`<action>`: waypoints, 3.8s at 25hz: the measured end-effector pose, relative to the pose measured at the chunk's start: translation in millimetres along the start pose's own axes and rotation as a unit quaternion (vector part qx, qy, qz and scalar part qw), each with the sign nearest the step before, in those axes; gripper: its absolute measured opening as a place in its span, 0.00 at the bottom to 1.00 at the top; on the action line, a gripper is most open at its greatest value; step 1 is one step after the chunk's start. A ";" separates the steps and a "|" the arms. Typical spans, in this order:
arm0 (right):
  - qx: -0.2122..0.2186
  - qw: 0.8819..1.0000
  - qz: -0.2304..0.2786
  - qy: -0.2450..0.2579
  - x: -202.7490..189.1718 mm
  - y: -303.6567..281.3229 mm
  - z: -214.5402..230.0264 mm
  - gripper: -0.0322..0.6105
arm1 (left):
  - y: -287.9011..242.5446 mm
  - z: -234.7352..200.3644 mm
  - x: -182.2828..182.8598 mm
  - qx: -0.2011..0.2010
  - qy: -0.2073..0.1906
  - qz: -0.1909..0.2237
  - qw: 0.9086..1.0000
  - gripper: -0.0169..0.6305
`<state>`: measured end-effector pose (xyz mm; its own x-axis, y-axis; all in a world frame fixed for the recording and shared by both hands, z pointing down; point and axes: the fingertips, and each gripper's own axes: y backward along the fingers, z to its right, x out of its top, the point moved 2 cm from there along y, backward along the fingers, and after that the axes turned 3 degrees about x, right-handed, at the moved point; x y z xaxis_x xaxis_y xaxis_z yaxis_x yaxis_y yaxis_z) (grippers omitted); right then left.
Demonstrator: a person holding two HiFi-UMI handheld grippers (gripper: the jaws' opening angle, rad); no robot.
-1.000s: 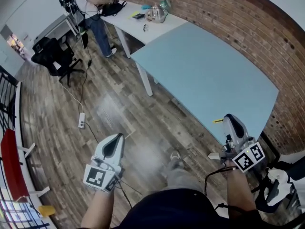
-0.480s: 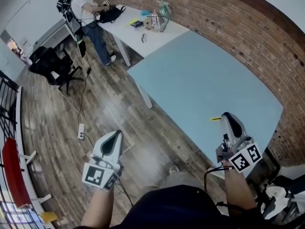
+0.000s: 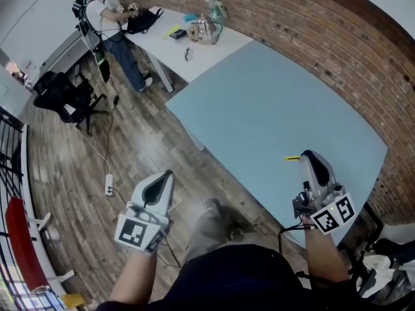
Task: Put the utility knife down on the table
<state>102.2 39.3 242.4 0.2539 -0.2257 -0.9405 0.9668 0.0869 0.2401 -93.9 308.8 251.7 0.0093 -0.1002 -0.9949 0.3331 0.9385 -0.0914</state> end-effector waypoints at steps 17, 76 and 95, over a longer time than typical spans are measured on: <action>-0.162 0.986 0.019 0.026 2.3 0.7 65.6 0.12 | -177.6 -7.2 -10.4 -0.182 -0.019 0.029 0.983 0.03; -0.347 0.932 0.074 0.073 52.6 -71.1 146.6 0.12 | -419.0 26.8 38.6 -0.462 -0.006 0.015 0.887 0.03; -0.364 0.930 0.046 0.011 -0.4 -51.8 169.6 0.12 | -425.2 16.9 -12.3 -0.428 -0.003 -0.038 0.903 0.03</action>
<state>56.7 -129.7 271.1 0.3266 -0.1644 -0.9308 0.6641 0.7407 0.1022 -219.8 -94.6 303.5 0.0230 -0.1742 -0.9844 -0.5182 0.8400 -0.1608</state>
